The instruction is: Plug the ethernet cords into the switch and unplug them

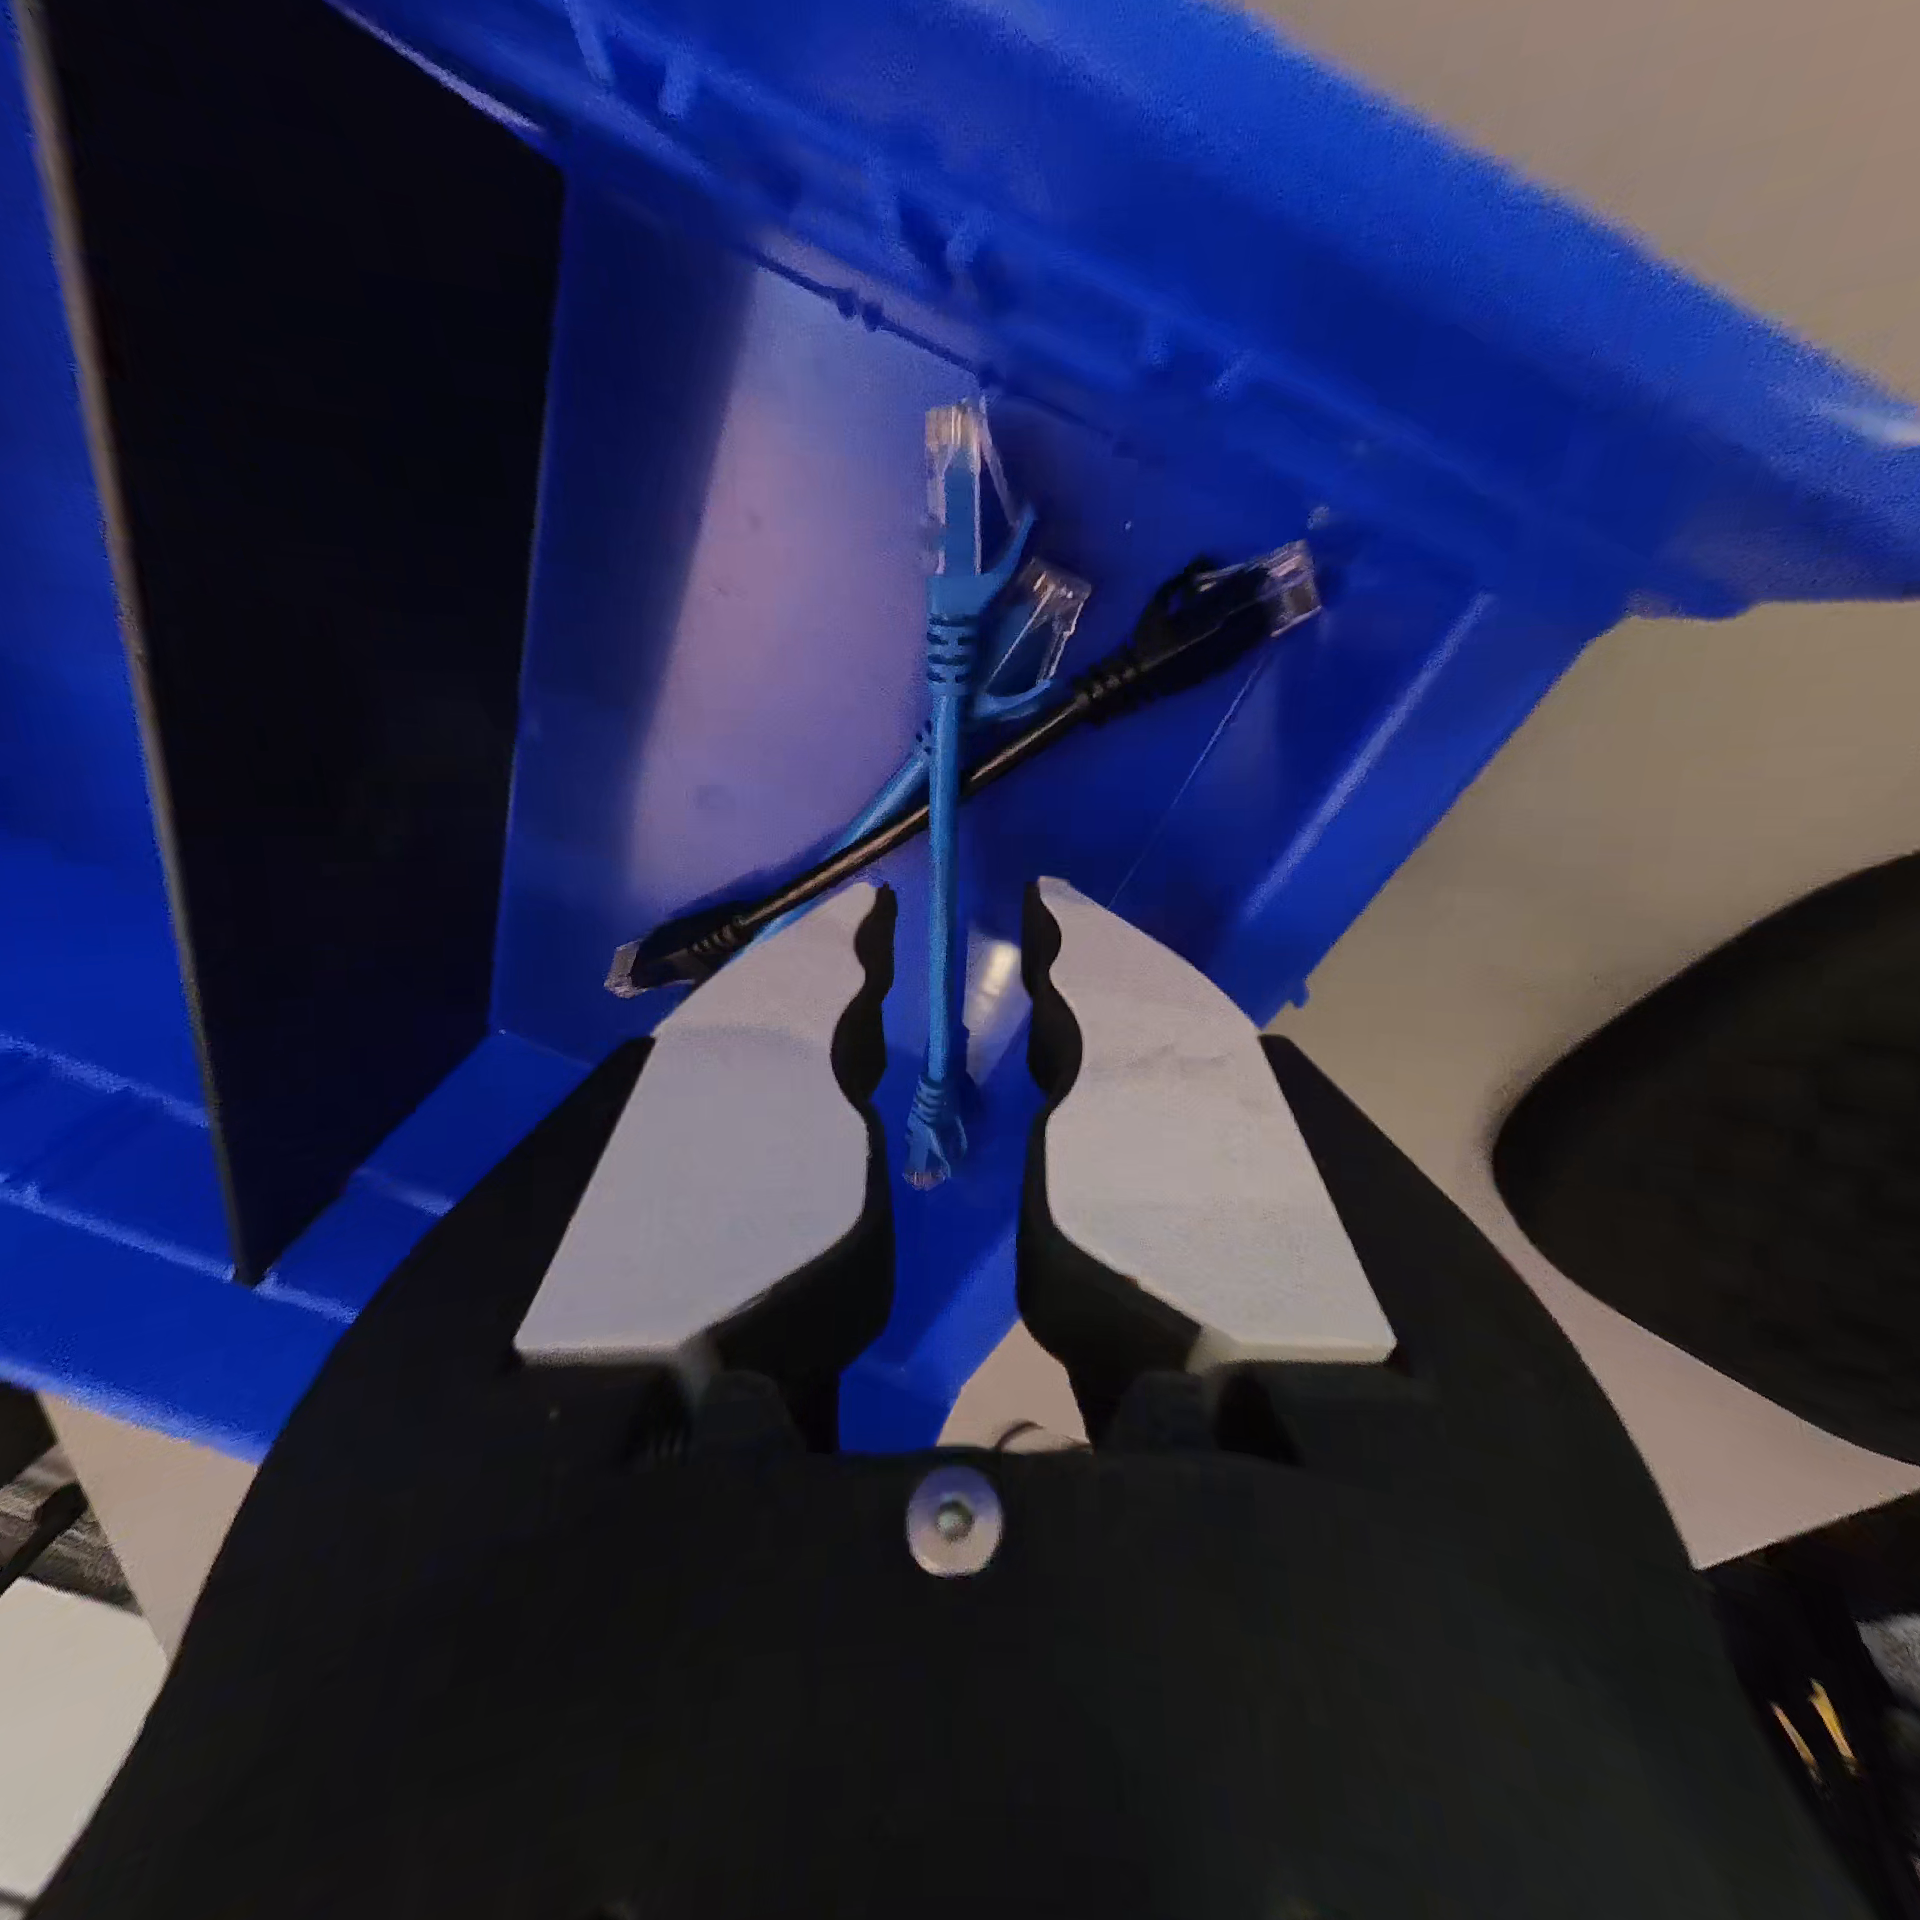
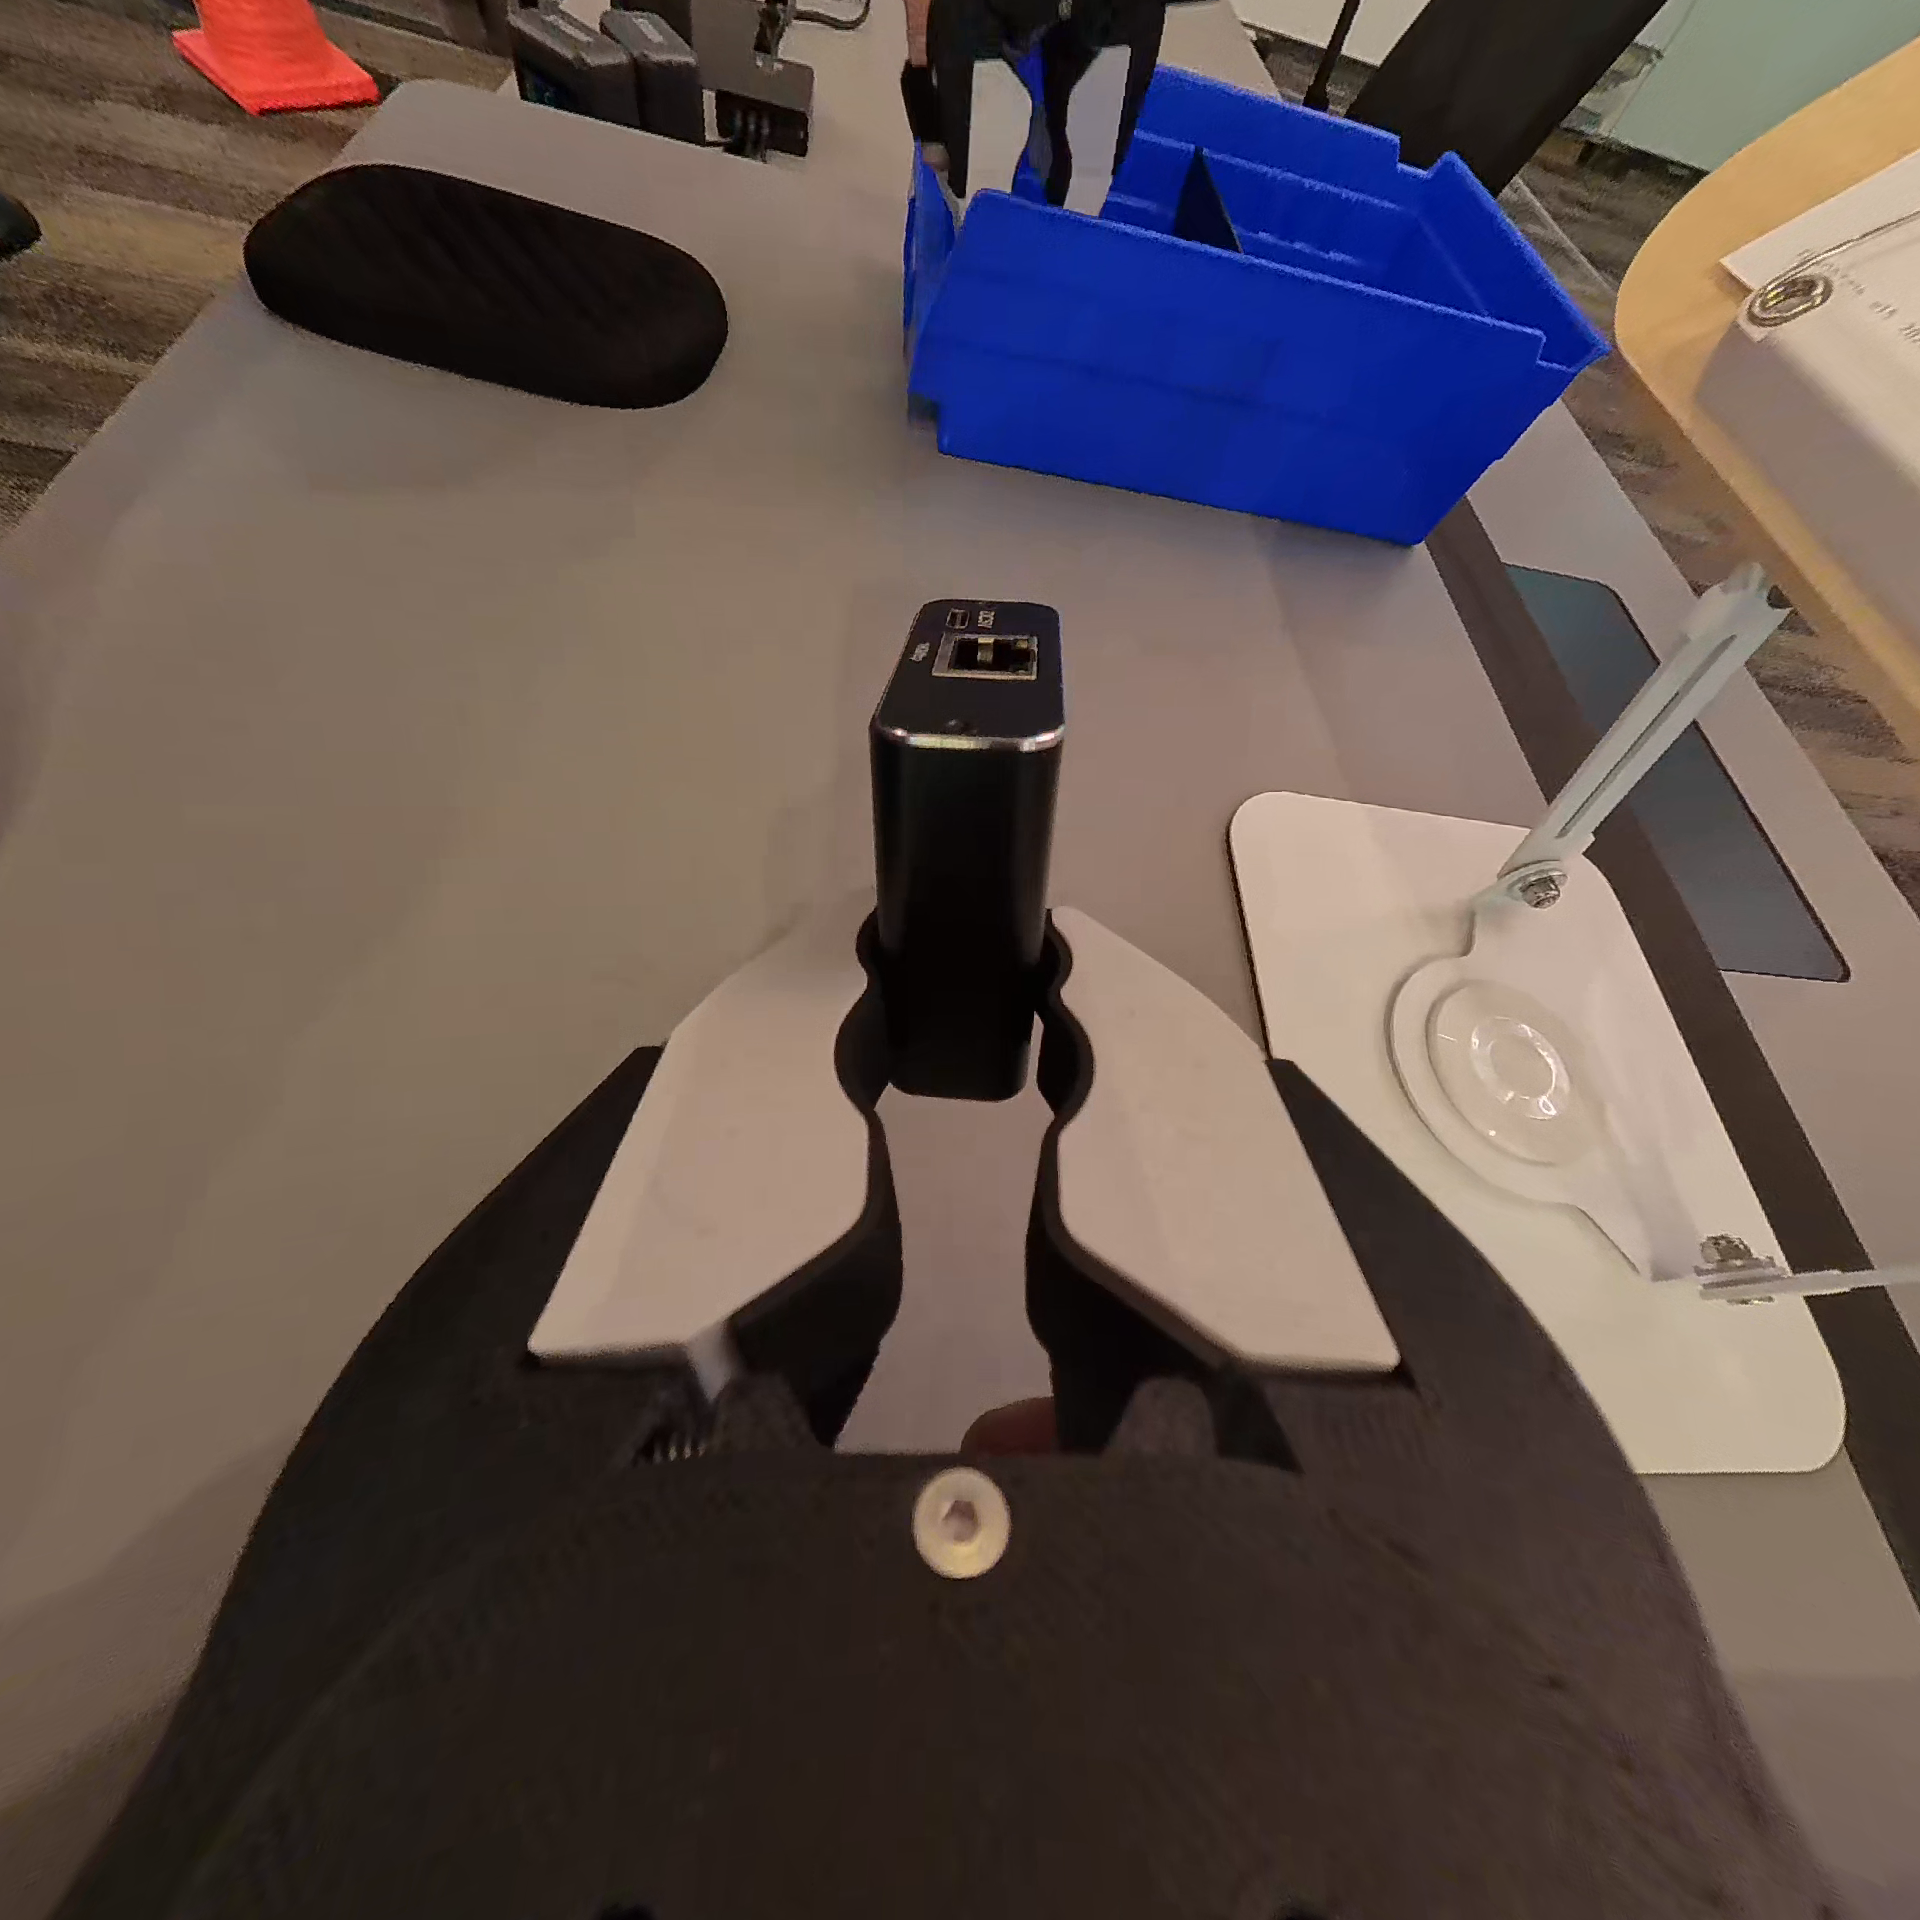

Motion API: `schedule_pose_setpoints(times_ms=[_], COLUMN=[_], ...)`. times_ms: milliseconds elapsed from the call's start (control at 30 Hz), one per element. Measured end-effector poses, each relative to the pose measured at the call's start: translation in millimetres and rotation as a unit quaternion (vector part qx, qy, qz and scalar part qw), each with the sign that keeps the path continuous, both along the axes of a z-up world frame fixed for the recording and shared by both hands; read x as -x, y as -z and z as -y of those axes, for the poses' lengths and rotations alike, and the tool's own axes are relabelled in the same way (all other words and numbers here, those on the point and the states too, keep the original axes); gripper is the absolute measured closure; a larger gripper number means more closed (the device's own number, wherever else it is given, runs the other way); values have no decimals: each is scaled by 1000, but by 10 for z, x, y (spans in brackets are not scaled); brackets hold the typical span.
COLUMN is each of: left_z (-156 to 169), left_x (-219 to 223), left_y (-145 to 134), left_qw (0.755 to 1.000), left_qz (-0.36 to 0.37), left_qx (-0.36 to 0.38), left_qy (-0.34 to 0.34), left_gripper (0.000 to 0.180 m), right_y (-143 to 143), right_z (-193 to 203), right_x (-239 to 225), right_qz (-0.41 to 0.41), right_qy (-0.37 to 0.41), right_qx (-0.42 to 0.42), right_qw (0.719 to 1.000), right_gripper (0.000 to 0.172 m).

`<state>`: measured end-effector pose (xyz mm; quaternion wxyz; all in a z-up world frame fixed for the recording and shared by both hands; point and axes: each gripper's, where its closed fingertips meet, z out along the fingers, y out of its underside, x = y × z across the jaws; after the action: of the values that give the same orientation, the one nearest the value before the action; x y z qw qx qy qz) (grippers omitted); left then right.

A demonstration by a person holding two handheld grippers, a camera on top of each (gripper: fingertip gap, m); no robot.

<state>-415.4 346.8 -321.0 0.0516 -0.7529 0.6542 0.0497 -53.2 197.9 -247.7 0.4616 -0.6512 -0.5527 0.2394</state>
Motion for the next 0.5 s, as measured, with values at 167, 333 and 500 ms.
schedule_pose_setpoints(times_ms=[167, 333, 500], left_z=[-35, -43, -52], left_x=[73, 74, 90], left_y=[188, 278, 157], left_qw=[999, 998, 1000], left_qz=[-34, -32, -15], left_qx=[32, 46, 20], left_qy=[-1, -4, -10], left_gripper=[162, 175, 175], right_y=[38, 42, 34], right_z=[4, 11, 6], right_x=[9, 13, 9], right_qz=[4, 5, 3], right_qy=[-3, -4, -2], right_qx=[3, 3, 0], right_qw=[1000, 1000, 1000], right_gripper=[147, 147, 147])
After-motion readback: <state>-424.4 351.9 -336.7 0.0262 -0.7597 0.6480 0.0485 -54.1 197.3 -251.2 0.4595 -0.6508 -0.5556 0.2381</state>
